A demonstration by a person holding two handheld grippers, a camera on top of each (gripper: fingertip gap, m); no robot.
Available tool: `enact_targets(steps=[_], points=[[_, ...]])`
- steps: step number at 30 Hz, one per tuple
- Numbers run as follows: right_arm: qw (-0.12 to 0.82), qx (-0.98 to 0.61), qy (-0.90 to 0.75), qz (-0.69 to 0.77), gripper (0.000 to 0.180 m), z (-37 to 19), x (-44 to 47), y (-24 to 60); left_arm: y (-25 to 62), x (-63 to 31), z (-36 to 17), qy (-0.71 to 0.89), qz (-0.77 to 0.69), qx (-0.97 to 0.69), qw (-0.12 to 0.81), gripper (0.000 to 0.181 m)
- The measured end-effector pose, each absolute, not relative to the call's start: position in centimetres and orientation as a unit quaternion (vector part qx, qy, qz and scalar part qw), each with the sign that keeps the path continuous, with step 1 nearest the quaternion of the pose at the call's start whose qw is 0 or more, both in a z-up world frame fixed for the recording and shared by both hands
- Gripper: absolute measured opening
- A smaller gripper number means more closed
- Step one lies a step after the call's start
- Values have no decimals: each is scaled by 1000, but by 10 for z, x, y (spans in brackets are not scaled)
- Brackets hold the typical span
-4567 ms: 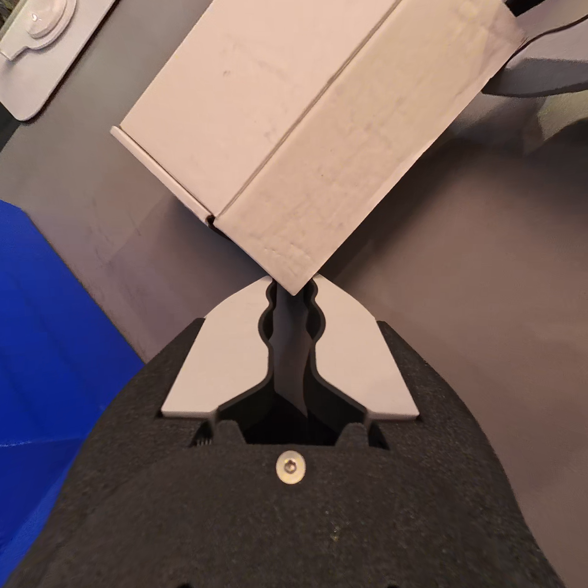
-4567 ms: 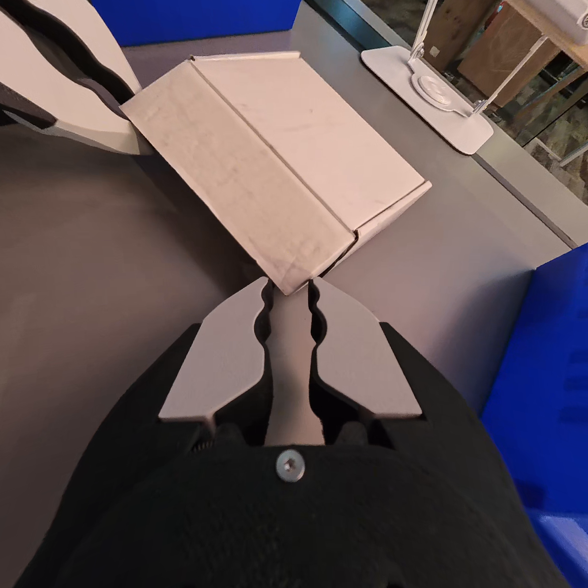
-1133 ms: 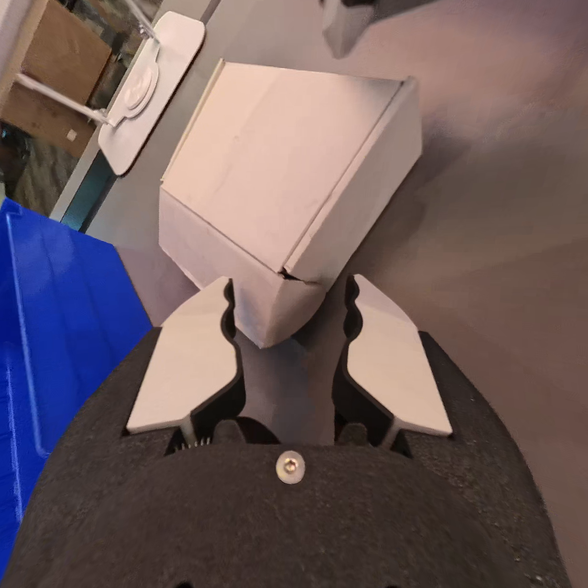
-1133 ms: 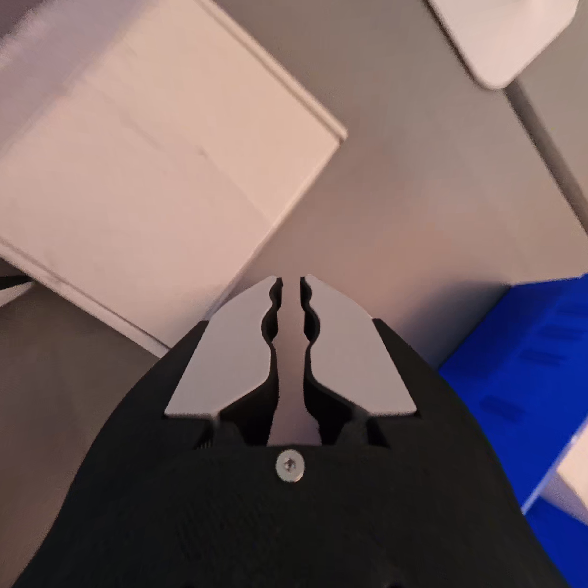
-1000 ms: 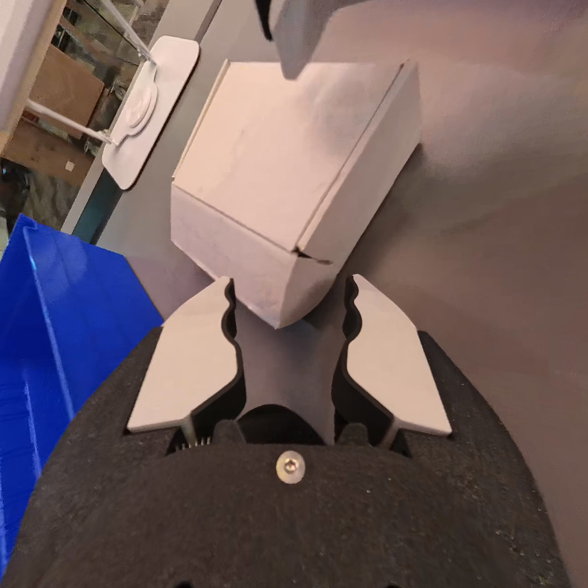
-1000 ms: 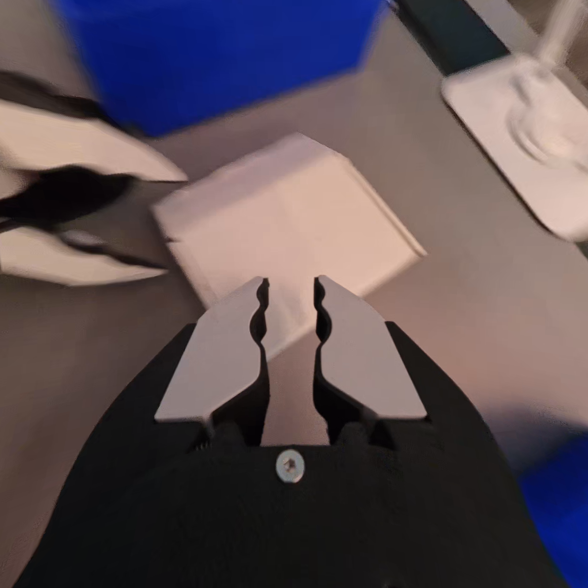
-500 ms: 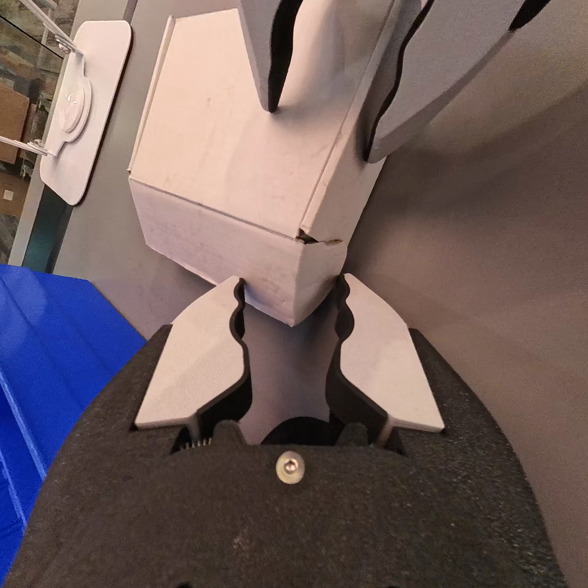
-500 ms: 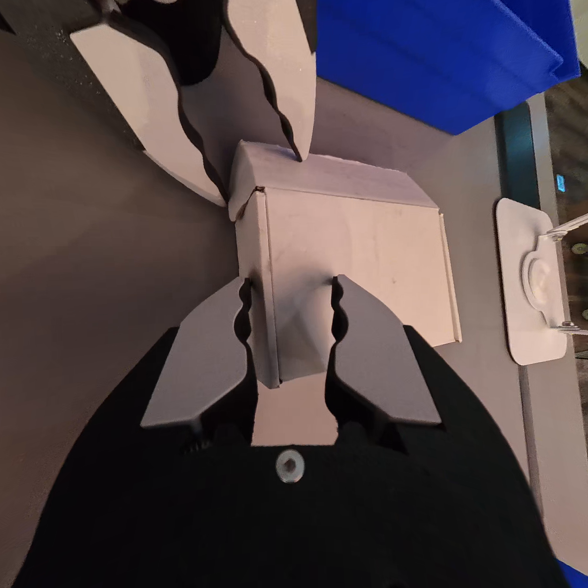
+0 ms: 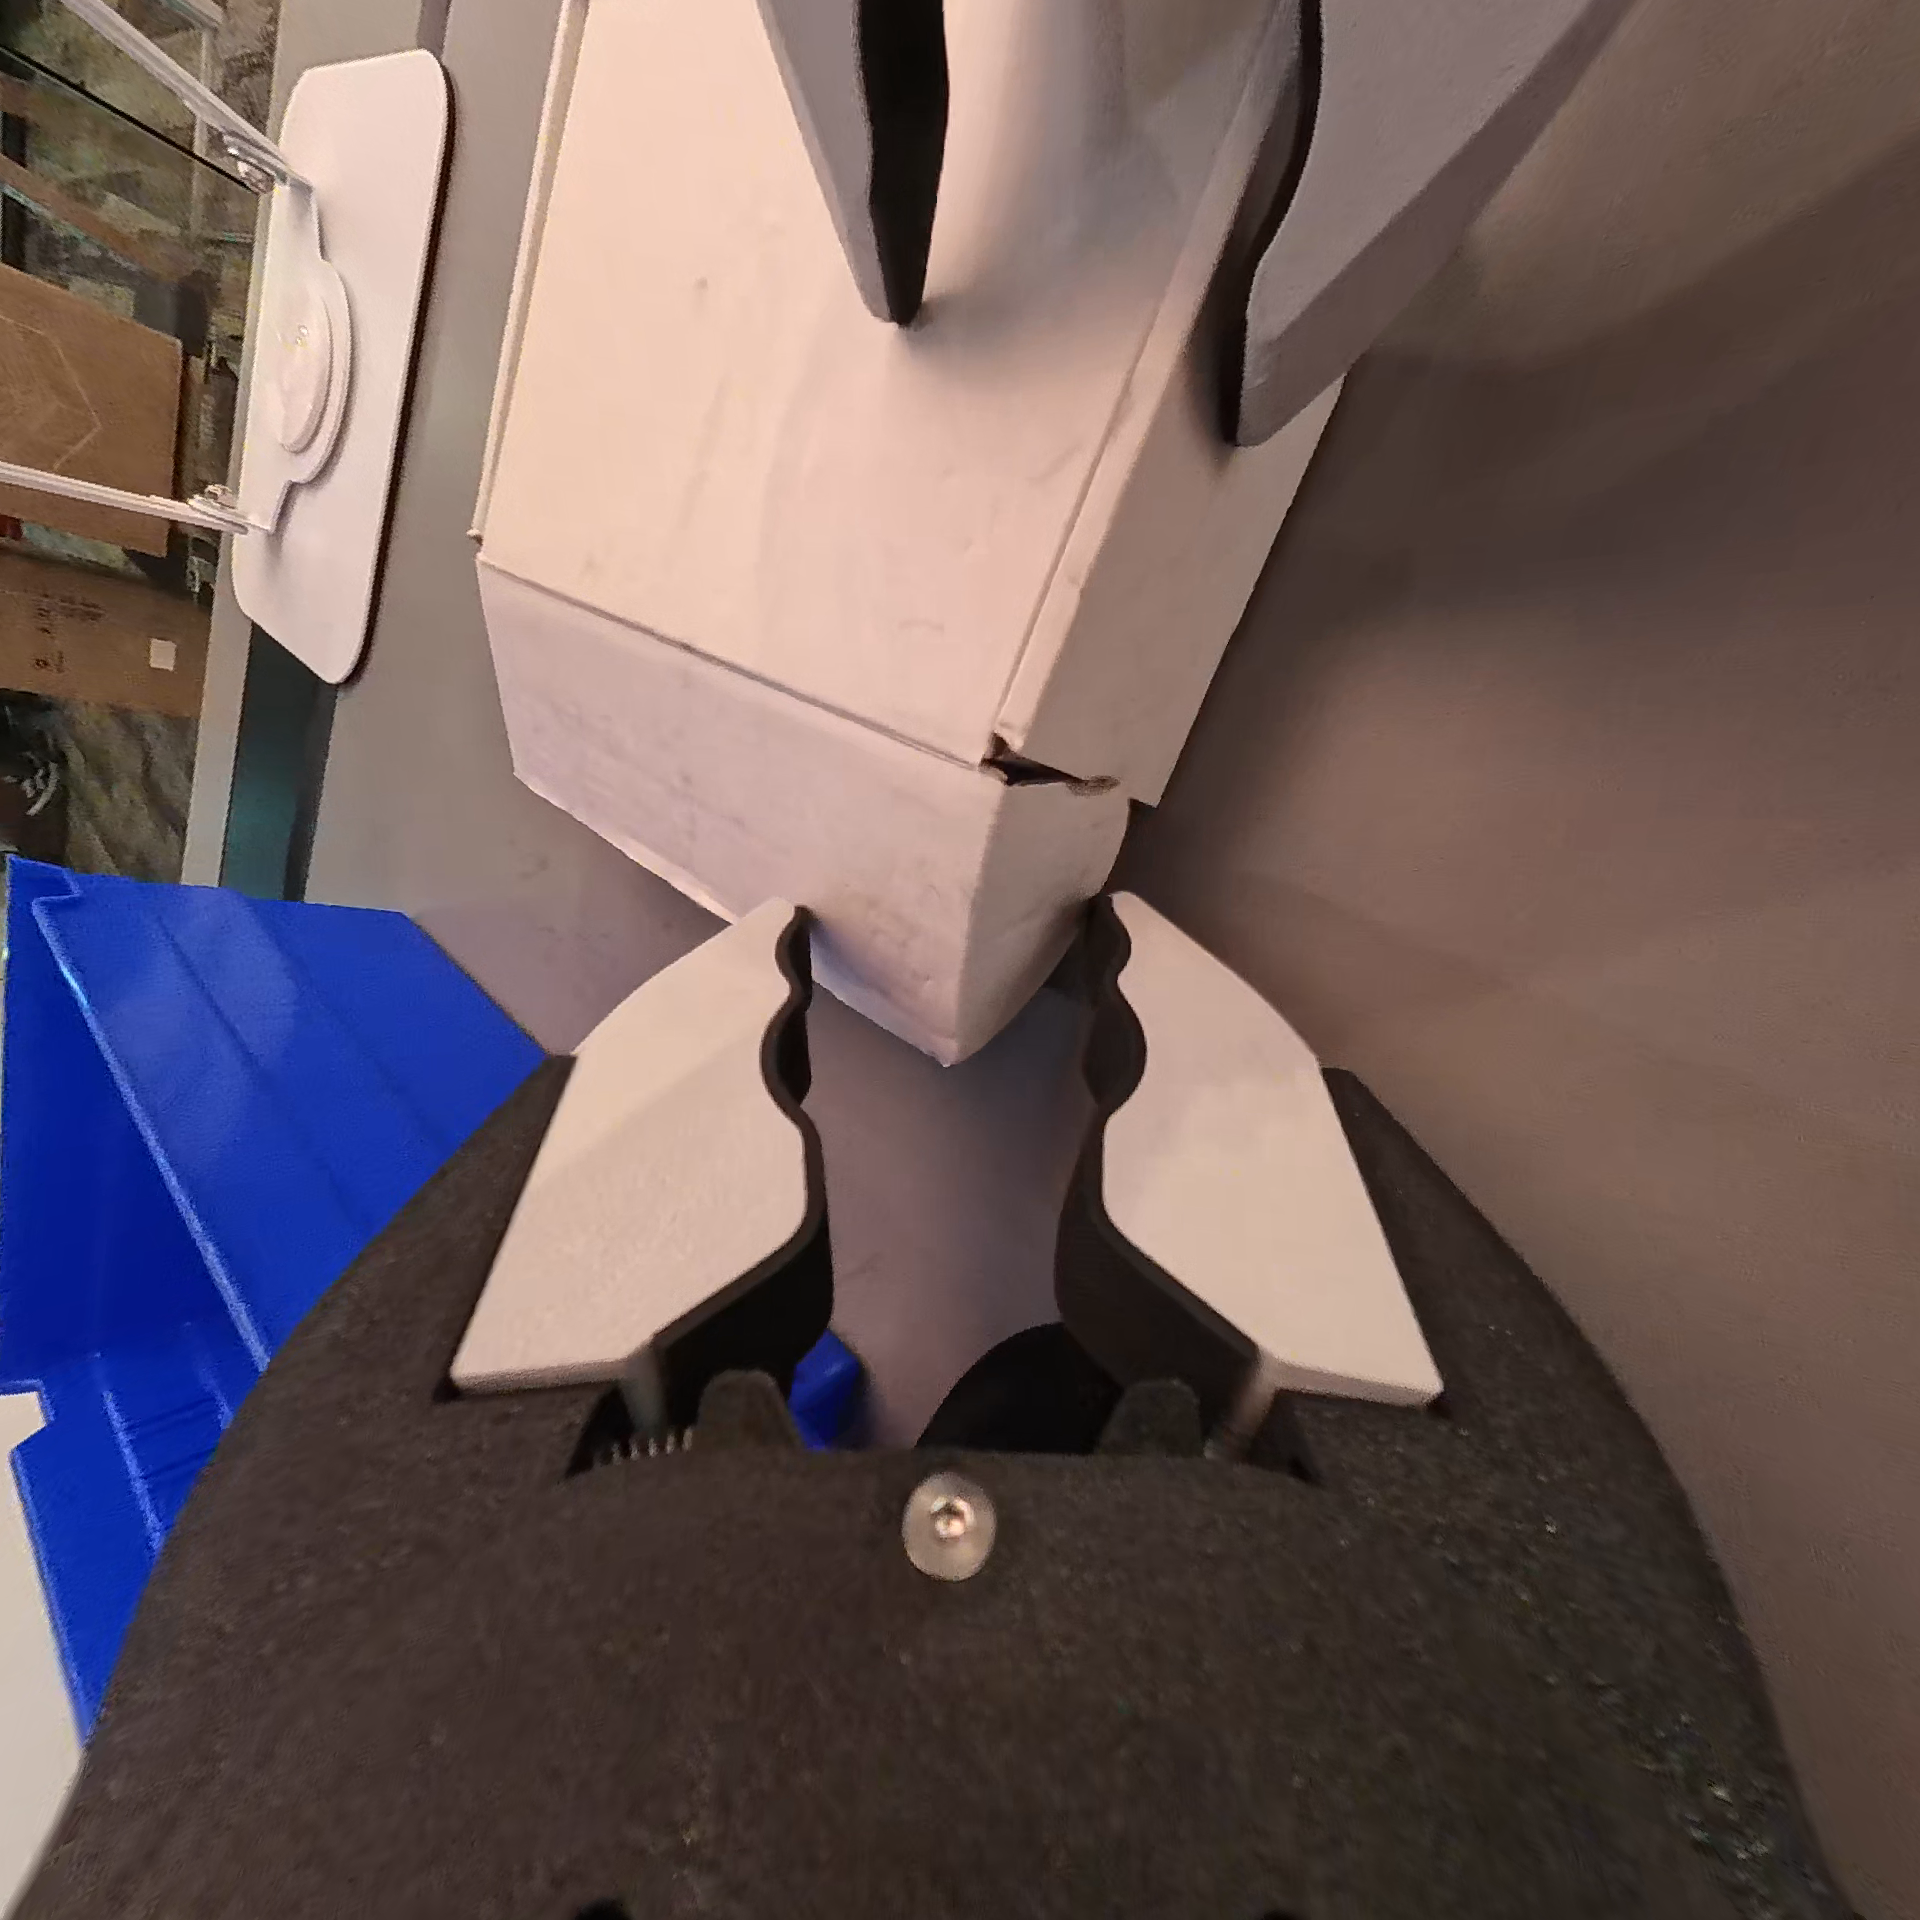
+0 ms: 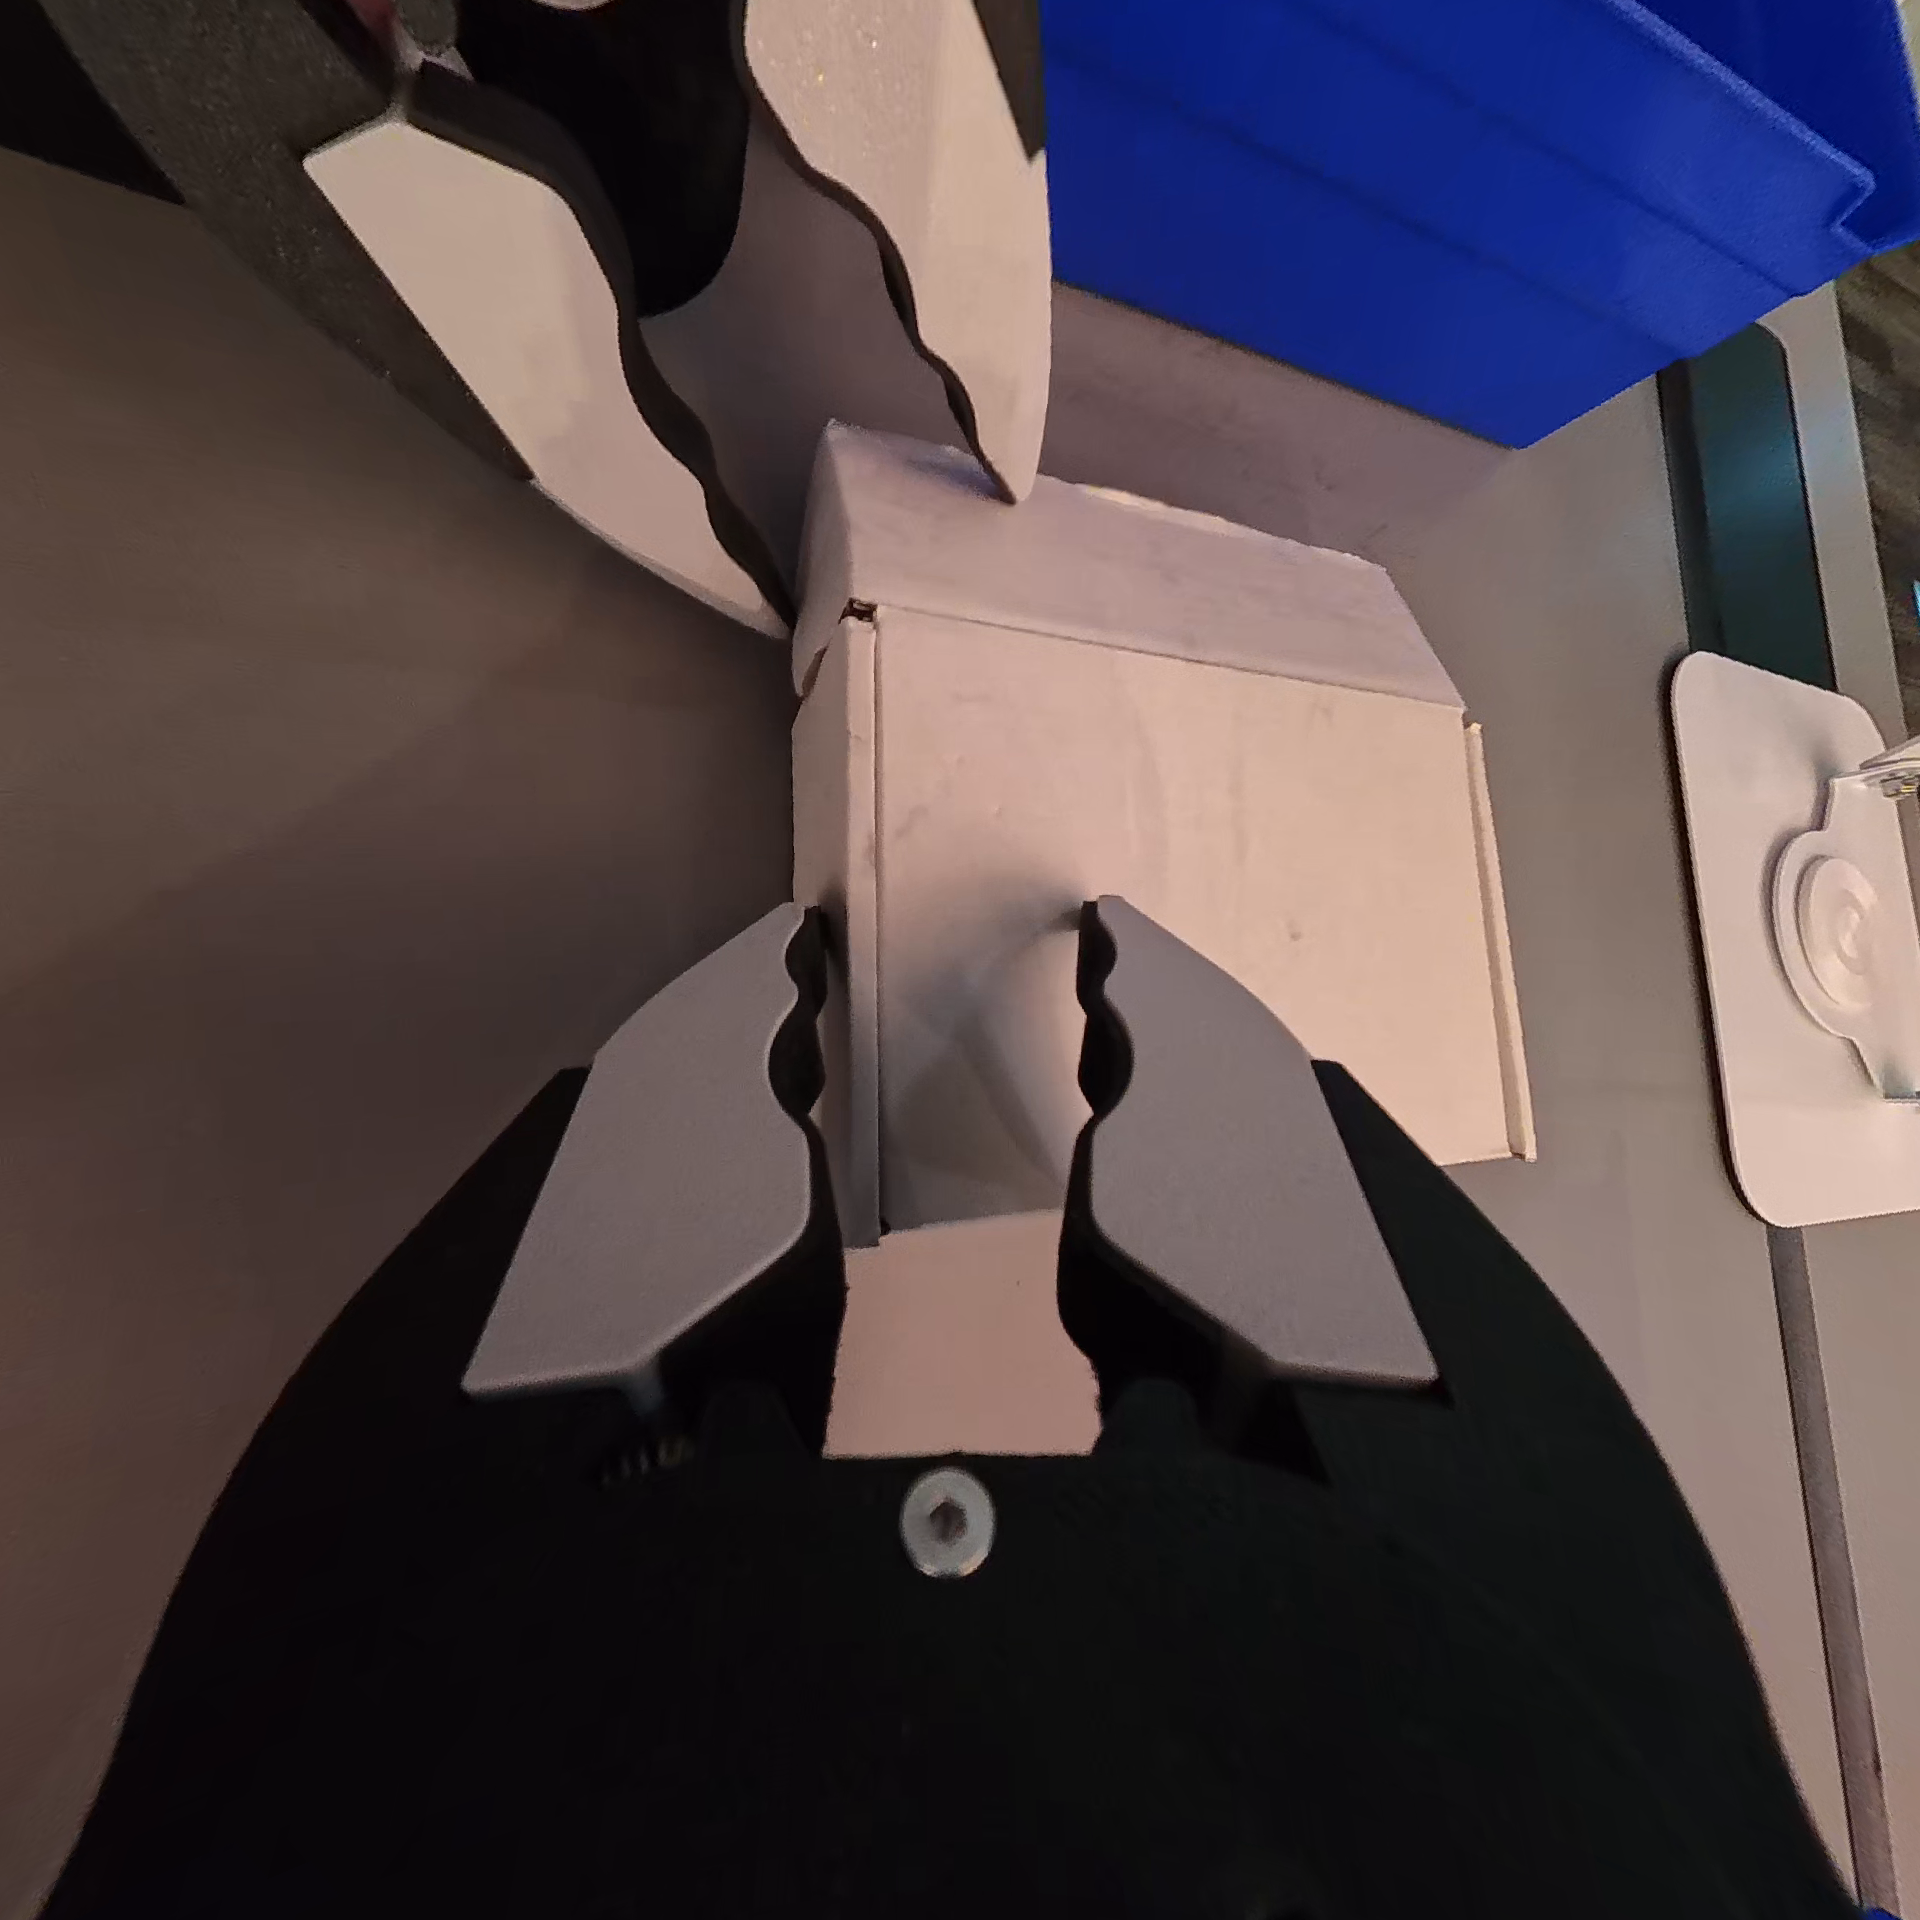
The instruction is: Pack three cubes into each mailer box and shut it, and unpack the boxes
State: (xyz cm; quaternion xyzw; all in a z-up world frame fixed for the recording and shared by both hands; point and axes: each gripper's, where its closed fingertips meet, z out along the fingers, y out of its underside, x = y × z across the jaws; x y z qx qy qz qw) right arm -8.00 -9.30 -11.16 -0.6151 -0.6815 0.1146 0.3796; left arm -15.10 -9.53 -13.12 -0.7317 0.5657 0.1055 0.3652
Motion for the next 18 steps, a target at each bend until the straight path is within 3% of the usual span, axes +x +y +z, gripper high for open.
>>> enact_targets(steps=[18], points=[[387, -609, -684, 111, 49, -112, -80, -92, -86, -156, -131, 522, 110, -752, 387, 47]])
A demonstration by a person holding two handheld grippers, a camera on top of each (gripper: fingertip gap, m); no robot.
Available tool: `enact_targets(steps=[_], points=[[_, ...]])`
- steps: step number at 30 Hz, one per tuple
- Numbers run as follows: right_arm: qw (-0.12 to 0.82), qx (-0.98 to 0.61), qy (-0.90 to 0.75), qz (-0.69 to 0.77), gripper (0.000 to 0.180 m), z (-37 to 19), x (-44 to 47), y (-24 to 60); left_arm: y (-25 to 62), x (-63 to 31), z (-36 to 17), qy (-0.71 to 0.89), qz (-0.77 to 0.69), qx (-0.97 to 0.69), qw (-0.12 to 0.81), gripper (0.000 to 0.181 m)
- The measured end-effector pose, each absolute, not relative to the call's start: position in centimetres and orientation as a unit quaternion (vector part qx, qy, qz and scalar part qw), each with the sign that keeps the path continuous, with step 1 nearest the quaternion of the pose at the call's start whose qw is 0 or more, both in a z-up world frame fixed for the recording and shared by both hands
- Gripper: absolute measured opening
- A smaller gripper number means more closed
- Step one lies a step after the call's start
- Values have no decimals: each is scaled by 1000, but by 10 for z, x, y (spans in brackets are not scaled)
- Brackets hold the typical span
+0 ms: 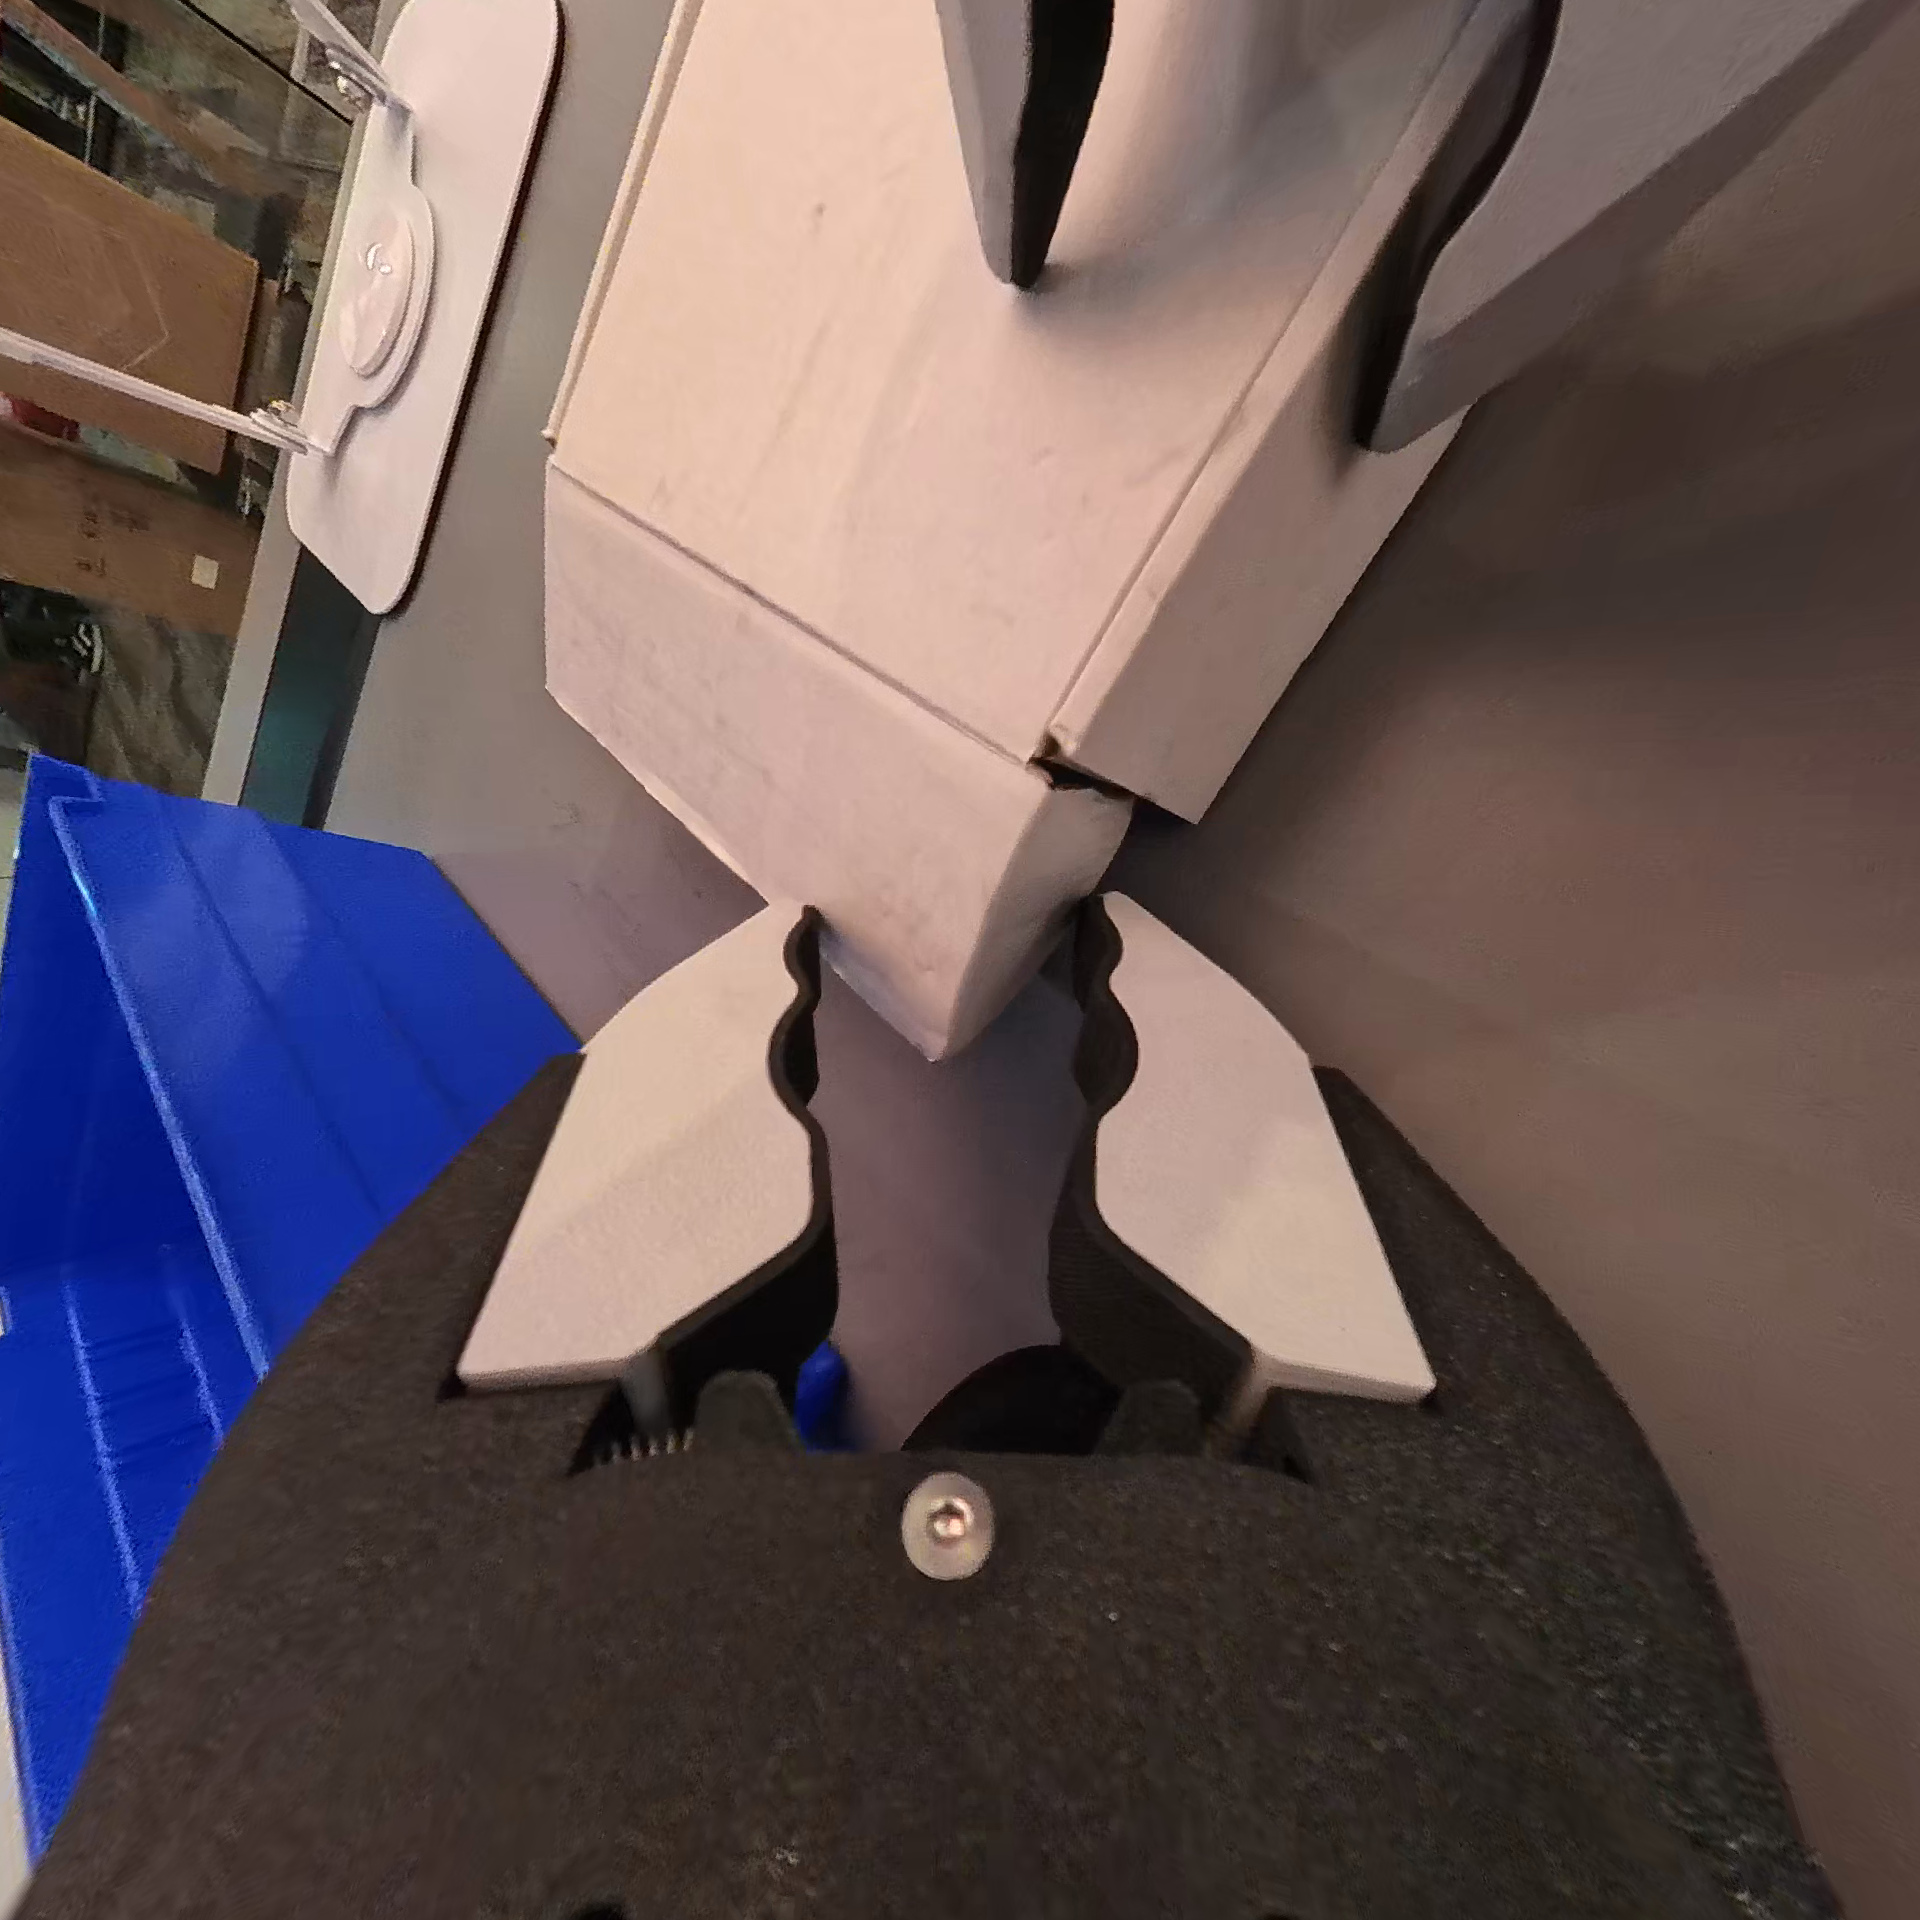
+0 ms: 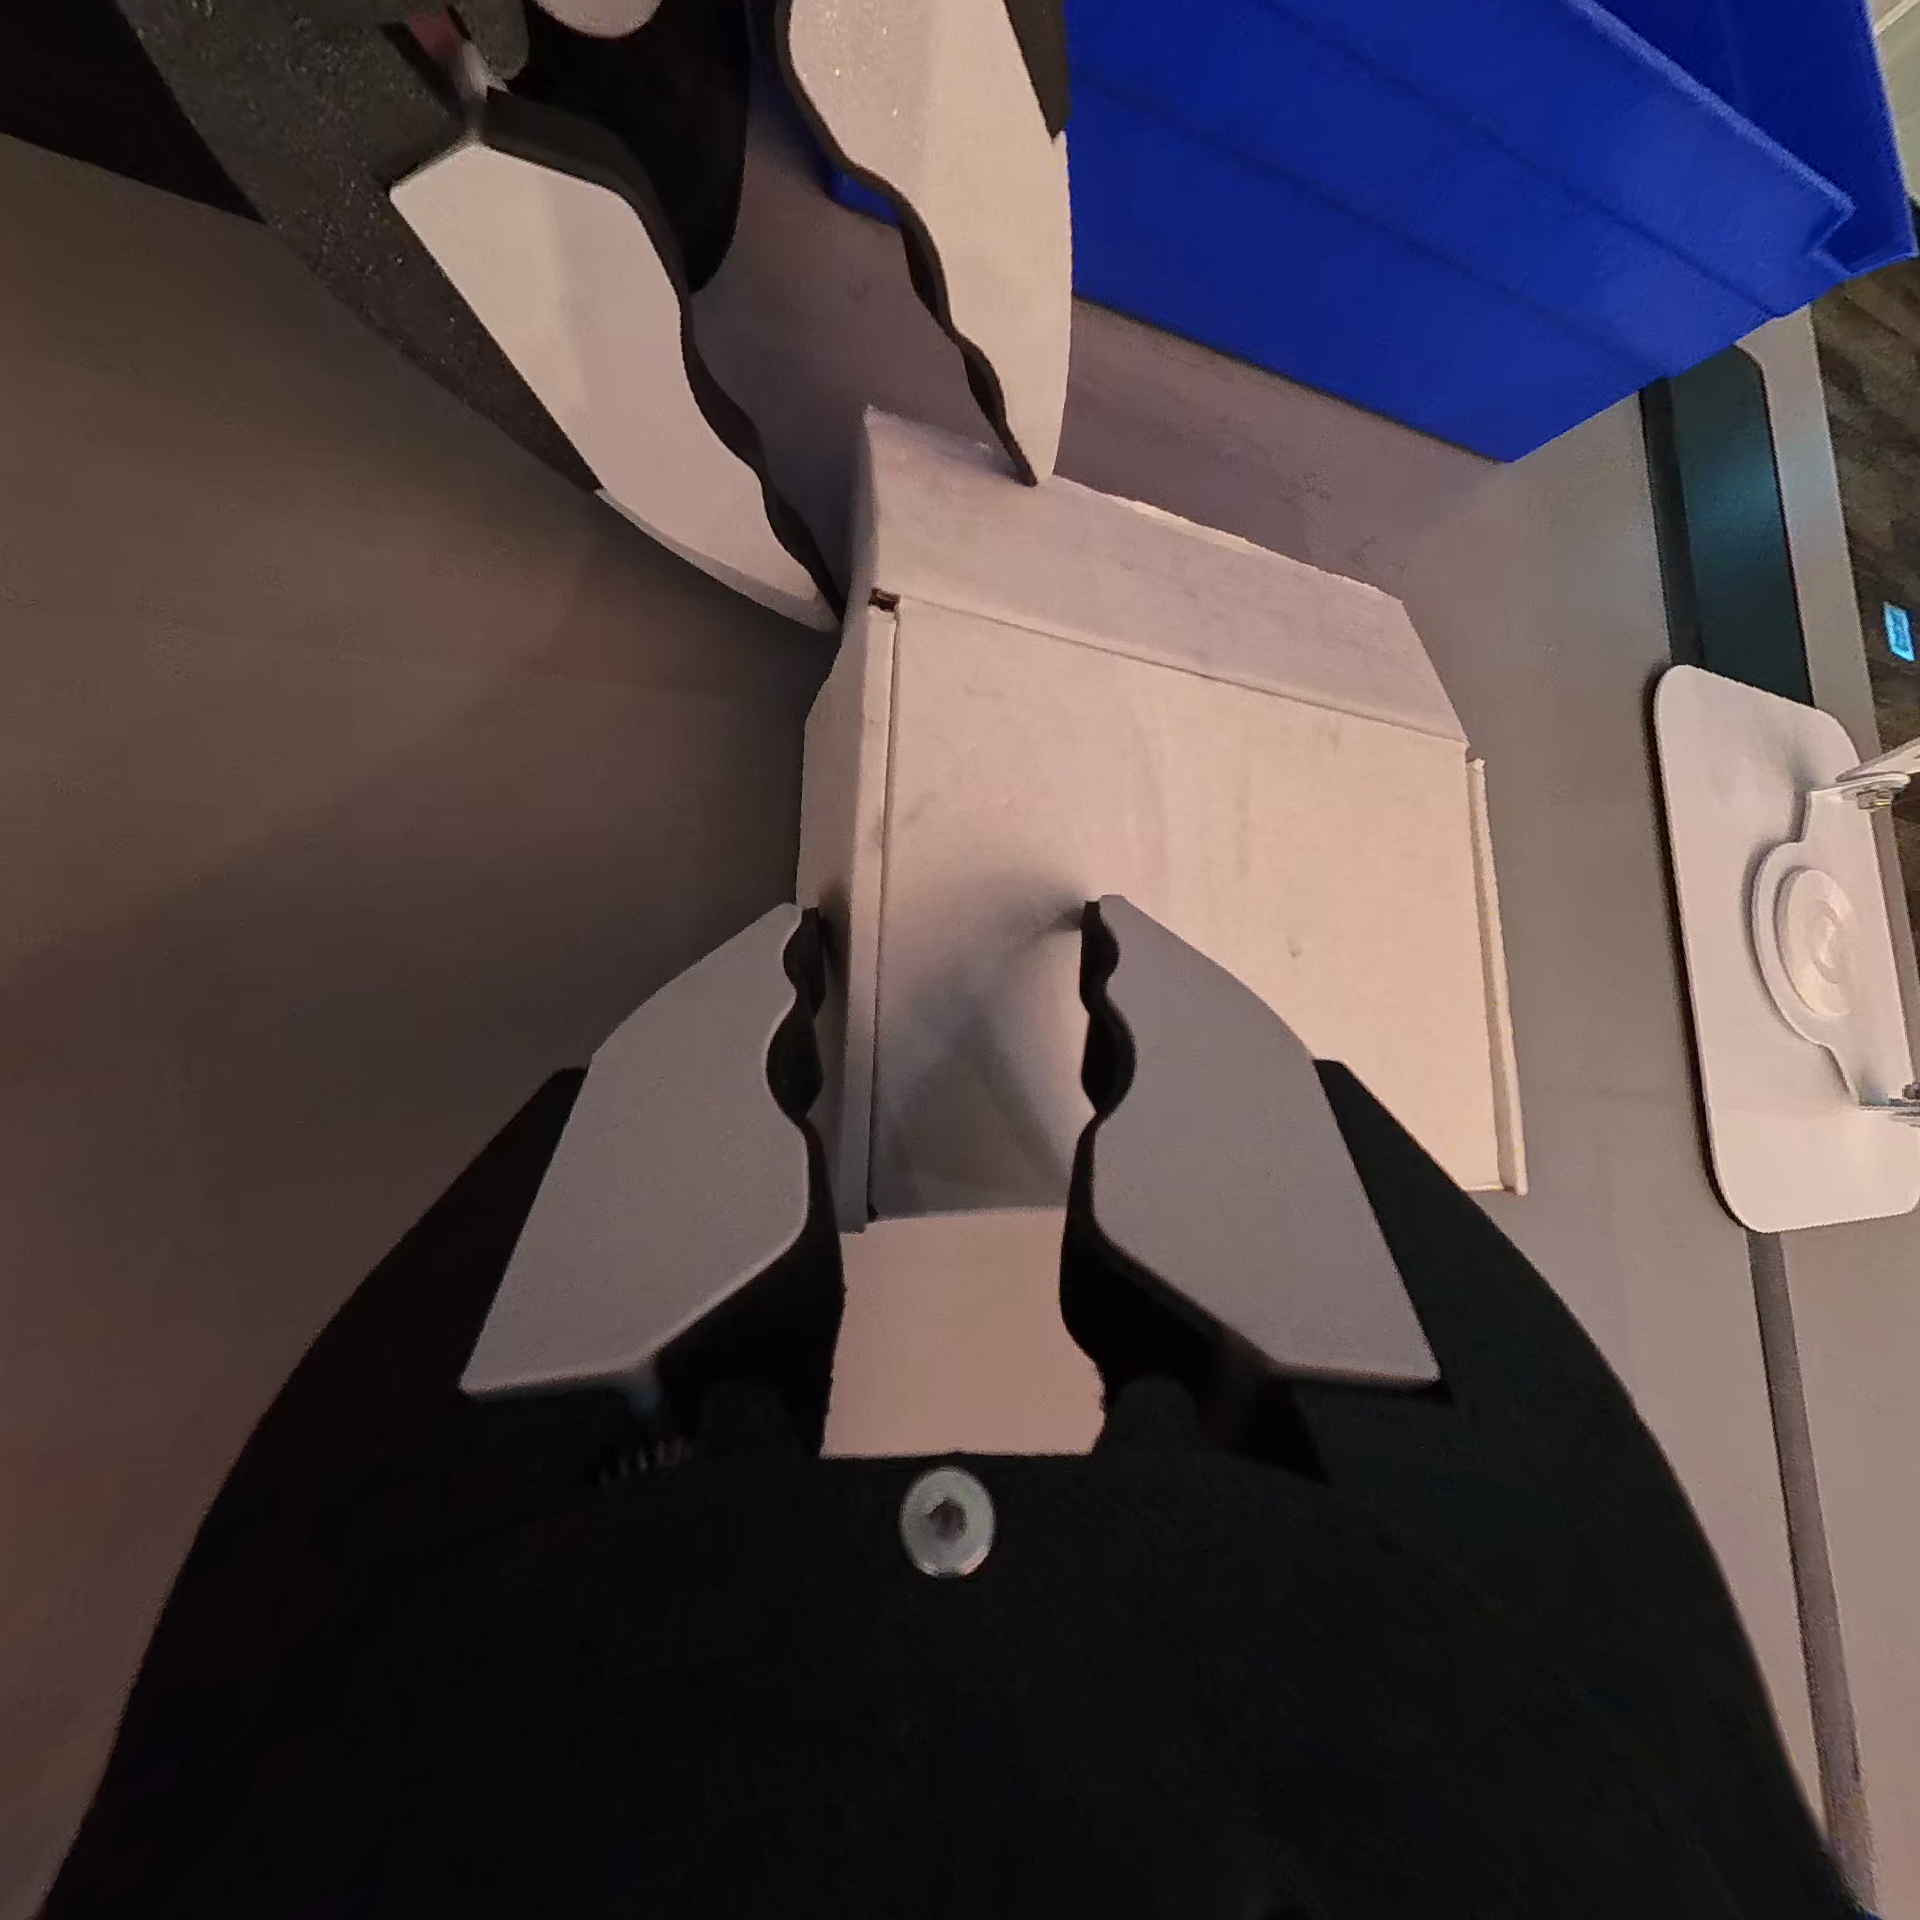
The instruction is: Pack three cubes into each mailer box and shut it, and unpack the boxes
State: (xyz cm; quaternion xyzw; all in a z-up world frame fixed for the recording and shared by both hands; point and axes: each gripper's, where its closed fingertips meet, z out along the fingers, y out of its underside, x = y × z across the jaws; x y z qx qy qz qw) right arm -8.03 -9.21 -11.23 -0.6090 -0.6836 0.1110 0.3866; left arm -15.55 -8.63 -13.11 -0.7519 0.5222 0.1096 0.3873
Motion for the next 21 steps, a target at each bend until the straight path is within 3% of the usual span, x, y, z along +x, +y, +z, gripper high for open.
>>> enact_targets(steps=[11, 14, 21], points=[[386, -643, -657, 81, 60, -114, -66, -84, -89, -141, -130, 515, 78, -749, 408, 42], [381, -674, -631, 51, 72, -118, -54, -69, -90, -134, -134, 526, 90, -738, 413, 36], [362, -731, -578, 43, 78, -117, -33, -61, -90, -124, -132, 482, 6, -774, 411, 33]])
